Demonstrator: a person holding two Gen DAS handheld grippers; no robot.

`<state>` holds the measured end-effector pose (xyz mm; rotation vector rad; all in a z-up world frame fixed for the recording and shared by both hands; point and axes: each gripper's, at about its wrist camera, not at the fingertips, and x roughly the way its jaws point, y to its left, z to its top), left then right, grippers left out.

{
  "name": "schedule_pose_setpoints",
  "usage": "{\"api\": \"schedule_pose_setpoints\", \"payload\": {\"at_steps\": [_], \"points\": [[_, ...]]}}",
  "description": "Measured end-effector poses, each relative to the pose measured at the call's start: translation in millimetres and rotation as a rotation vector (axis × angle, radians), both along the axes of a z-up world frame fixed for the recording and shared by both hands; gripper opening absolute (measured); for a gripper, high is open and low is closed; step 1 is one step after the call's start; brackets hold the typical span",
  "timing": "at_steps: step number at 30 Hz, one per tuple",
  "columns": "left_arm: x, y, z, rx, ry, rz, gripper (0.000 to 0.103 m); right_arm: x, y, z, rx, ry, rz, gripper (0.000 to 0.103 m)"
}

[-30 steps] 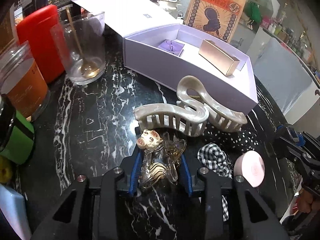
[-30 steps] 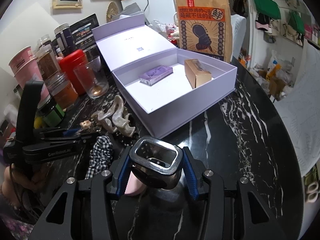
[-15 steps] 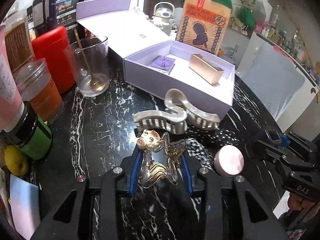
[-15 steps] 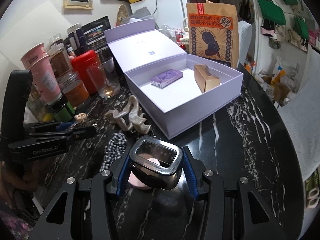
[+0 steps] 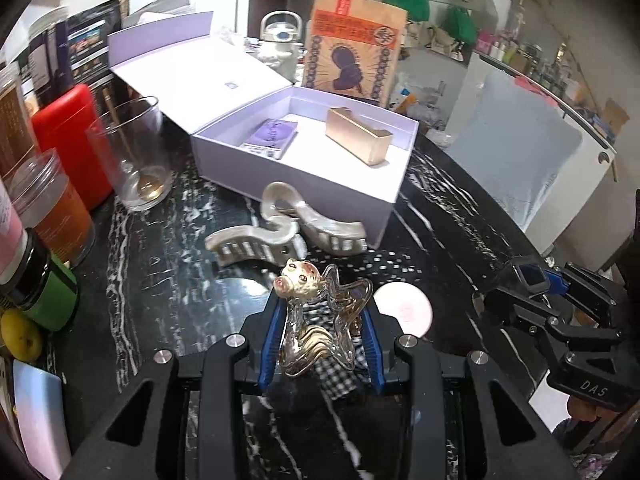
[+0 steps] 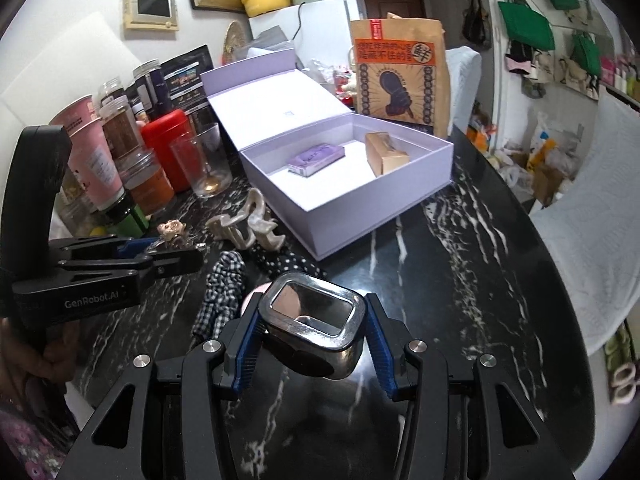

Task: Organize rigid objects
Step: 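Carry the black square item and gold figurine clip over the gift box with both tools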

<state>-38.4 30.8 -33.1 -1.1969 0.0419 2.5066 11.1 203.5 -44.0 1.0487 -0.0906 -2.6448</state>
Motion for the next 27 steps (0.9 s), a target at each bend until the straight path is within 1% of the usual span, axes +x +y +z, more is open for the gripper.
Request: {"api": "schedule_pose_setpoints", "payload": {"at_steps": [7,12,14,22,27], "points": [[1.2,19.6,7.3,-0.009,0.012,-0.06,0.035,4.9,6.5,4.8,0.007,0.013,-0.015,0.048],[-2.2,28.0,14.2,-0.014,0.026,-0.084,0.035,3.9,7.8,12.1,0.016,0.031,-0.016,0.048],[-4.3,30.6,16.1,-0.025,0.026,-0.084,0.035,2.4,7.9,15.1,0.016,0.037,-0.011,0.048],[-15.4,33.1,26.4,-0.014,0.039,-0.094,0.035,-10.6,6.5,23.0,-0.002,0.032,0.022,0.048],[-26.1,30.1,35.1,-0.017,0.056,-0.083,0.035,-20.2,4.3,32.3,0.005,0.054,0.051,0.048]]}}
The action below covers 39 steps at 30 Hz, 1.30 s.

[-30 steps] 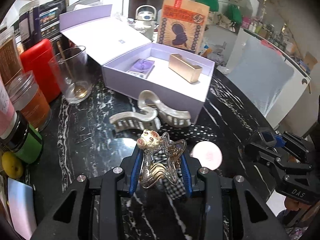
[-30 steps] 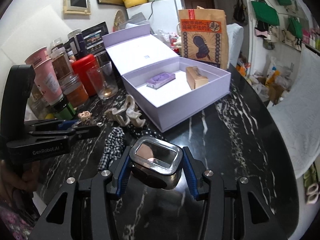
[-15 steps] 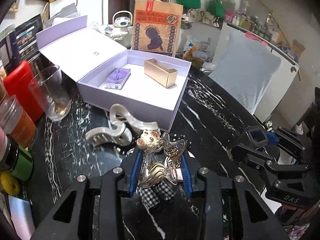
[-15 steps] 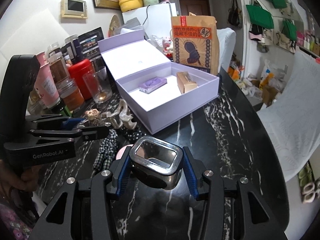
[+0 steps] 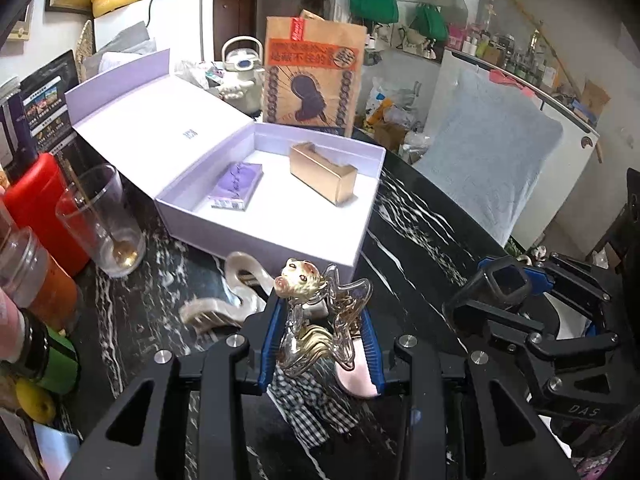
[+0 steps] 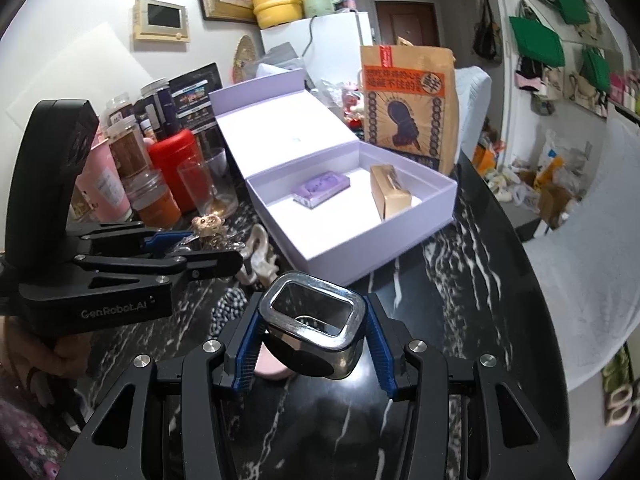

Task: Organize rigid objects
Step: 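Carry the black square item and gold figurine clip over the gift box with both tools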

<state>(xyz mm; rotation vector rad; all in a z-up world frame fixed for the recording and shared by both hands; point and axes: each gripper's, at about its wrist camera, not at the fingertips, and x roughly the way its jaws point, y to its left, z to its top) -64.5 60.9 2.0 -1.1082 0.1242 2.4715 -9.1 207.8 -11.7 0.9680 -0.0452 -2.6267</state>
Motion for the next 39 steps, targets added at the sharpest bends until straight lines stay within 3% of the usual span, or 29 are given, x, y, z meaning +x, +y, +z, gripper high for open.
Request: {"api": "schedule_pose_setpoints", "payload": {"at_steps": [22,39], "points": [[-53.1,-14.8,30.8,-0.011,0.071,0.068,0.035,-58.7,-1.3,42.5,0.115,0.121,0.058,0.048],[-98.1,-8.5,54.0,-0.005,0.108,0.043,0.035,-110.0,-1.0,58.4,0.084,0.122,0.09,0.048]]}}
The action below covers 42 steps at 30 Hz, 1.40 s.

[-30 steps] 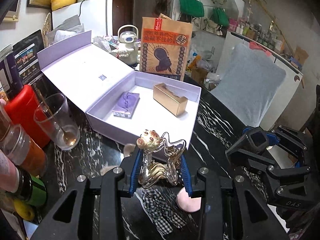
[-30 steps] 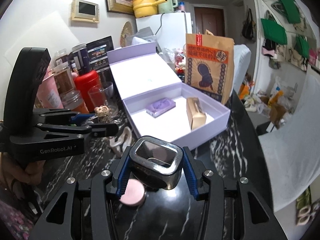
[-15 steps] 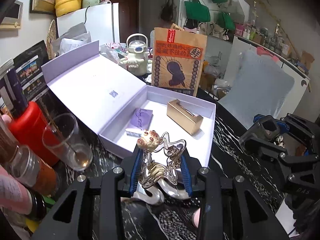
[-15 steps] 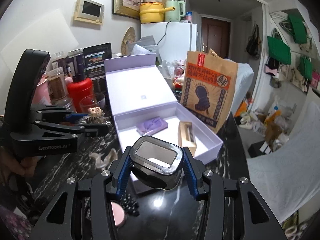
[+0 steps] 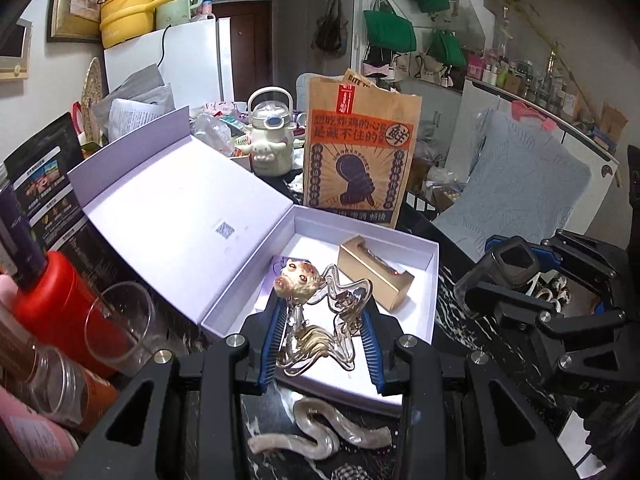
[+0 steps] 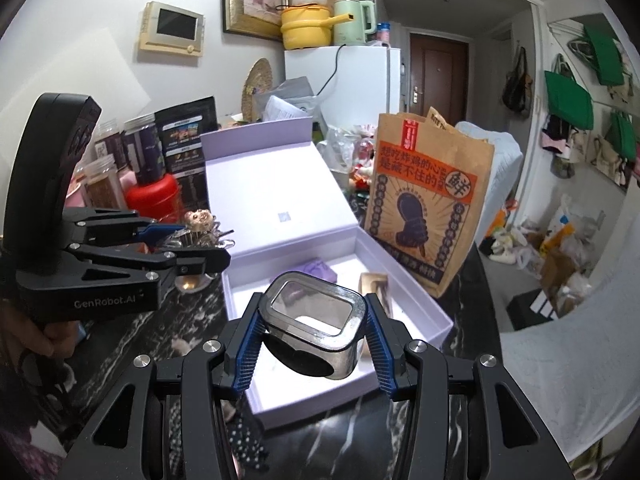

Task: Organize rigid objects
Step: 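Carry the black square item and gold figurine clip over the gift box with both tools, then lower the black item onto the gold box with the right tool while the left lowers the clip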

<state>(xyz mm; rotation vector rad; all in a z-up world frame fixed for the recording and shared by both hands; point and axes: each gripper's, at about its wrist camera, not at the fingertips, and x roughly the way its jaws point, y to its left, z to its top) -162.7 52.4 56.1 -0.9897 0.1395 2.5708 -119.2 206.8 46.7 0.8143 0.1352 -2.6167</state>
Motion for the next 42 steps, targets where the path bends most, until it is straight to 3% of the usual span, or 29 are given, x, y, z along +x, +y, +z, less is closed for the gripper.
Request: {"api": "schedule_pose_setpoints", "payload": {"at_steps": [9,22,30,42], "points": [[-26.6,3.4,7.4,0.001,0.009,-0.014,0.035,-29.9,3.3,16.6,-0.007,0.043,-0.016,0.048],[-72.1,2.6,16.9,0.015,0.029,0.006,0.035,-81.3,1.5,21.2,-0.004,0.034,-0.019,0.048],[-93.0,5.4,6.9,0.023,-0.007,0.011,0.035,-104.5,-1.9,17.7,-0.015,0.034,-0.018,0.048],[-117.9,12.3,-22.4,0.011,-0.093,0.022,0.035,-132.9,-1.8,-12.4,-0.027,-0.052,-0.023,0.048]]}}
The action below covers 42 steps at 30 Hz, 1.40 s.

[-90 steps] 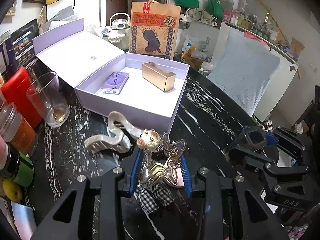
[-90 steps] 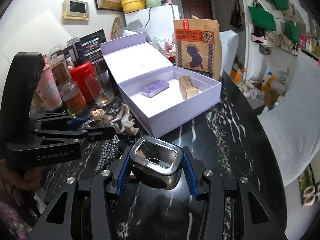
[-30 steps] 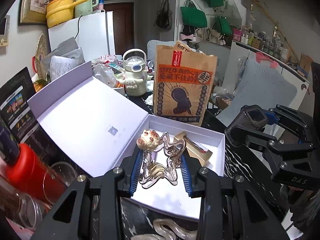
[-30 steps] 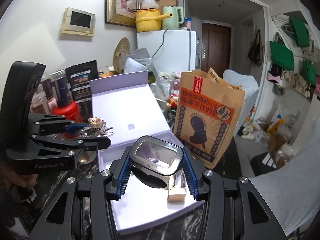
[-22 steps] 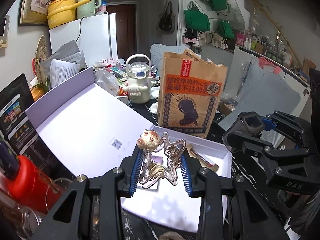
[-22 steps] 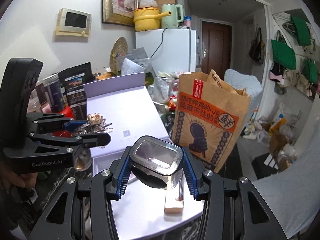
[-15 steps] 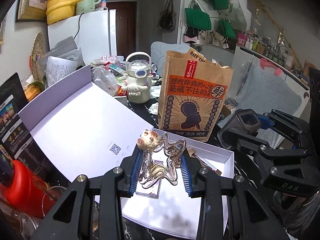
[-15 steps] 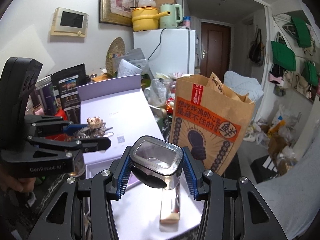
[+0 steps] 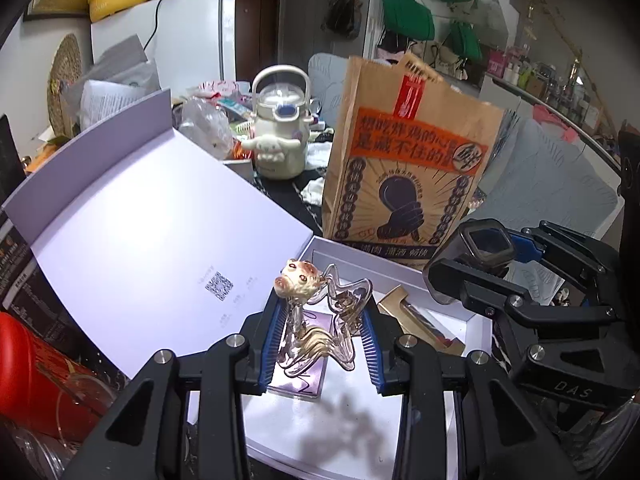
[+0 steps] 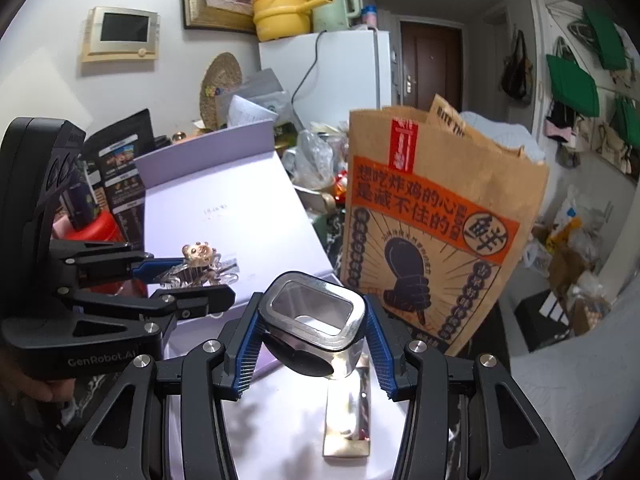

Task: Organize rigid objects
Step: 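Lower the black item onto the gold box with the right tool while the left lowers the clip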

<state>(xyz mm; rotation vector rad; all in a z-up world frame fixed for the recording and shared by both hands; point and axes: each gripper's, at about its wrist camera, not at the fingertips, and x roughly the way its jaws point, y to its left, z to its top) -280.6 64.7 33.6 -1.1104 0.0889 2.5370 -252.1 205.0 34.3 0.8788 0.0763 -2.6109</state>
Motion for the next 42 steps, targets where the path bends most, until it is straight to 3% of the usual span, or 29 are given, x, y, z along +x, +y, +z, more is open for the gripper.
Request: {"api": "schedule_pose_setpoints", "payload": {"at_steps": [4,9,25,30,42], "points": [[-6.2,3.9,-10.9,-0.009,-0.025,-0.004,0.035,-7.8,0.8,-9.2,-0.003,-0.023,0.0,0.047],[-12.2,14.5,-30.8,-0.08,-0.045,-0.003,0.035,-19.1,0.3,-23.2,0.001,-0.059,-0.006,0.048],[-32.2,26.9,-71.4,-0.096,-0.171,-0.033,0.035,-35.2,9.3,-56.9,0.017,-0.143,-0.034,0.048],[-34.0,29.8,-81.0,-0.139,-0.191,-0.018,0.035,-34.7,12.7,-64.0,0.034,-0.154,-0.044,0.048],[-35.4,25.9,-96.2,-0.128,-0.245,0.002,0.035,-35.7,11.9,-74.9,0.055,-0.174,-0.056,0.048]]}}
